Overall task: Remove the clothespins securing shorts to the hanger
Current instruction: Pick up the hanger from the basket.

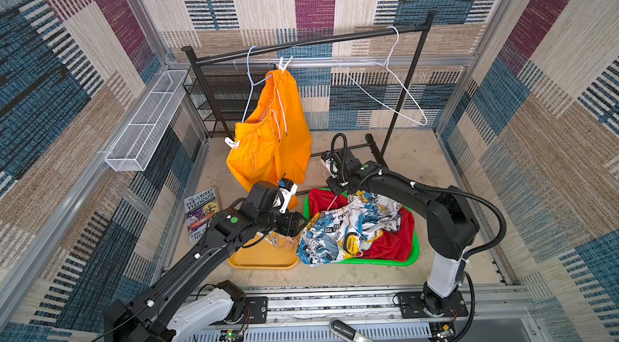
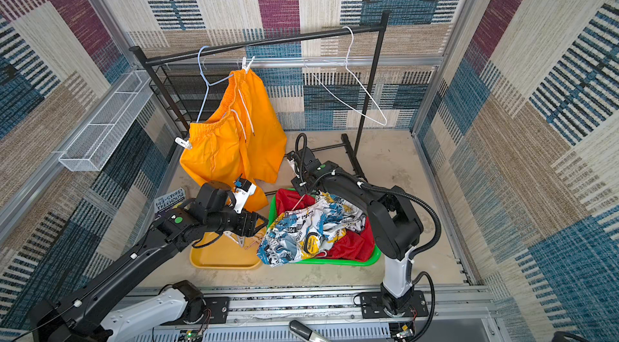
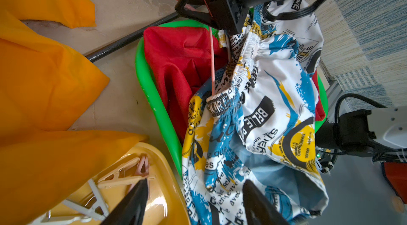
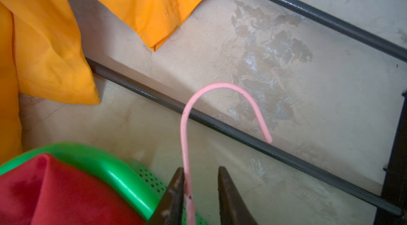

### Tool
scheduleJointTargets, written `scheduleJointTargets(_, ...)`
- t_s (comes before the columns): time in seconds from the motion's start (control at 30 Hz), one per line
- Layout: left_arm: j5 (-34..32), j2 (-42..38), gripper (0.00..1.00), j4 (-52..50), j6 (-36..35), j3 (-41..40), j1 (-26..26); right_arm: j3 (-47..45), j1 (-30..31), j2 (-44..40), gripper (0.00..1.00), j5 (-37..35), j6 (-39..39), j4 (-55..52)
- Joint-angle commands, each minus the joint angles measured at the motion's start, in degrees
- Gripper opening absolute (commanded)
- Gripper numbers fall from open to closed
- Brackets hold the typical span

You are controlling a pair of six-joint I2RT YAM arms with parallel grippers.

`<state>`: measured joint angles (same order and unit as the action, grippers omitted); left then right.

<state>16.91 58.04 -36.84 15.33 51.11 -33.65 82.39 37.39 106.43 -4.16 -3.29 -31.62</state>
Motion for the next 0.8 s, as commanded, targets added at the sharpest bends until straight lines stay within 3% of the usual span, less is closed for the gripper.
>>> scheduleJointTargets(0.0, 0.5, 0.1, 0.72, 0.5, -1.1, 0.0, 0.0, 1.2, 0.1, -0.2, 0.23, -0.8, -0.5, -0.4)
scheduleJointTargets(0.43, -0.5, 0.4, 0.72, 1.0, -0.7, 0.3, 0.0, -2.7, 0.1, -9.3, 0.03, -2.8, 1.2, 5.6)
scheduleJointTargets(0.77, 1.4, -0.1, 0.72, 3.4, 0.2, 0.3, -0.1, -14.3, 0.1, -23.2, 0.0, -4.7, 3.5, 16.7)
